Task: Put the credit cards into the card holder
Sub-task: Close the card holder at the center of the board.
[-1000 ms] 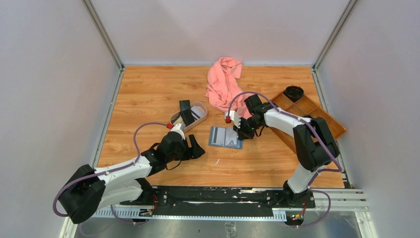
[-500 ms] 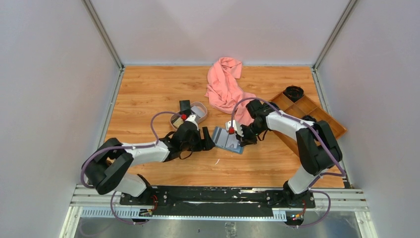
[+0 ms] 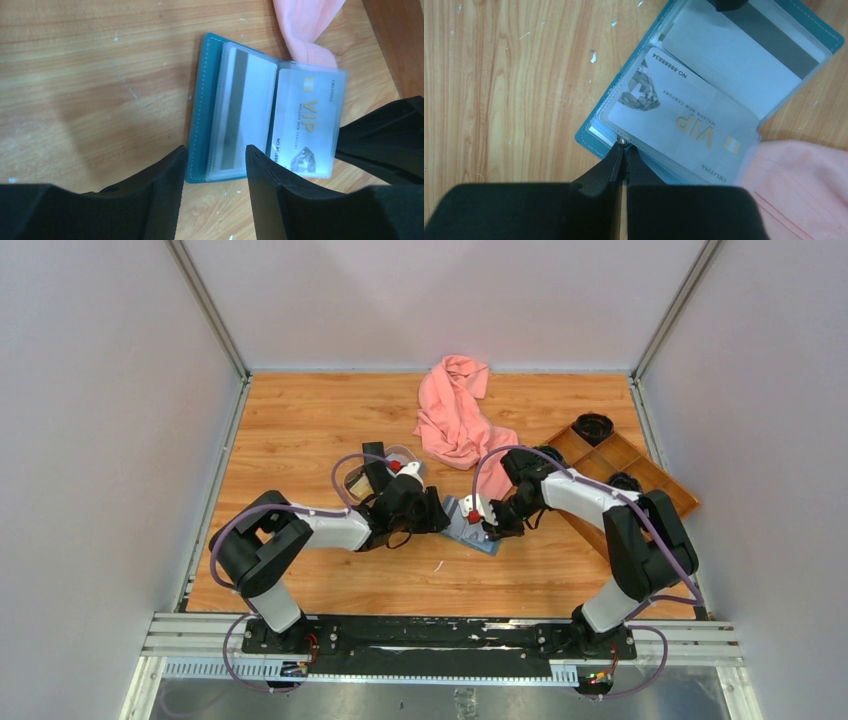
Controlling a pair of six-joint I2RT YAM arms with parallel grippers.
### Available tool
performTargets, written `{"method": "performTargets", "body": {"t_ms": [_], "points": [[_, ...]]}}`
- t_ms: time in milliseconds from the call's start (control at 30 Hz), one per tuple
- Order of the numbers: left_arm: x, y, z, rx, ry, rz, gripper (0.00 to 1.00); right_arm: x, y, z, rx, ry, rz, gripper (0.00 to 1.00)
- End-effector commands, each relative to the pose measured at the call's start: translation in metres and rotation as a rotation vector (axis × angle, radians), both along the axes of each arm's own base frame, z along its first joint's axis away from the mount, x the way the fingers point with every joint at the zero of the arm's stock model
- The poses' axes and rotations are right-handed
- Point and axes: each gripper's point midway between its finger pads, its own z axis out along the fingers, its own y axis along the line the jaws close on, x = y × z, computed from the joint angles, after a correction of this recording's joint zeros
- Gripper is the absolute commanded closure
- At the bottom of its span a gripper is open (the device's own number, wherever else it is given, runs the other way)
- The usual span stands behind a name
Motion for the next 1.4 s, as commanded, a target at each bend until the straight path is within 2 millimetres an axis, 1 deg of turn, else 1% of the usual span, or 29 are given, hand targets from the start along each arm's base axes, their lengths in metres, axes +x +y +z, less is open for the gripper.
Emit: {"method": "performTargets", "body": {"t_ms": [0,33,100,167,267,300,367,400,600,700,767,833,900,933,1100,1200,1267,1367], "points": [[-0.038,0.011,-0.055,0.113,0.172,-0.039,0.49,-0.008,0.006,0.004,0.040,-0.007,0.048,1.00],[-0.040,0.007,-0.052,0.101,0.171,-0.050,0.51,-0.008,0.006,0.003,0.036,-0.007,0.047,1.00],[-0.039,-0.003,-0.039,0.054,0.160,-0.068,0.54,-0.007,0.005,0.000,0.018,-0.008,0.046,1.00],[-0.038,-0.013,-0.023,-0.005,0.147,-0.081,0.57,-0.006,0.002,-0.004,-0.008,-0.017,0.050,1.00],[-0.039,-0.024,-0.001,-0.070,0.124,-0.112,0.61,-0.005,0.002,-0.003,-0.011,-0.028,0.047,1.00],[-0.039,-0.028,0.009,-0.094,0.111,-0.122,0.65,-0.005,0.003,-0.002,-0.007,-0.029,0.047,1.00],[-0.041,-0.031,0.018,-0.119,0.102,-0.131,0.71,-0.005,0.003,-0.002,-0.006,-0.031,0.048,1.00],[-0.042,-0.032,0.022,-0.133,0.099,-0.135,0.74,-0.005,0.003,-0.002,-0.007,-0.029,0.047,1.00],[-0.051,-0.042,0.034,-0.249,0.100,-0.158,0.79,-0.007,0.006,0.000,0.013,-0.026,0.054,1.00],[-0.056,-0.045,0.034,-0.286,0.108,-0.165,0.80,-0.011,0.009,0.004,0.042,-0.024,0.070,1.00],[-0.057,-0.044,0.034,-0.297,0.102,-0.162,0.84,-0.015,0.011,0.007,0.060,-0.023,0.087,1.00],[-0.059,-0.041,0.034,-0.301,0.098,-0.156,0.90,-0.018,0.012,0.011,0.074,-0.031,0.107,1.00],[-0.061,-0.039,0.036,-0.309,0.085,-0.151,0.98,-0.018,0.011,0.014,0.073,-0.041,0.112,1.00],[-0.060,-0.037,0.037,-0.307,0.077,-0.142,1.00,-0.017,0.010,0.016,0.071,-0.044,0.112,1.00],[-0.061,-0.023,0.035,-0.300,0.056,-0.092,1.00,-0.018,0.007,0.022,0.087,-0.011,0.097,1.00],[-0.063,-0.009,0.032,-0.305,0.050,-0.031,1.00,-0.015,0.004,0.024,0.106,0.008,0.069,1.00],[-0.065,0.003,0.029,-0.303,0.046,0.011,1.00,-0.014,0.005,0.028,0.133,0.029,0.043,1.00],[-0.070,0.015,0.030,-0.312,0.035,0.046,1.00,-0.015,0.011,0.033,0.174,0.077,0.012,1.00]]}}
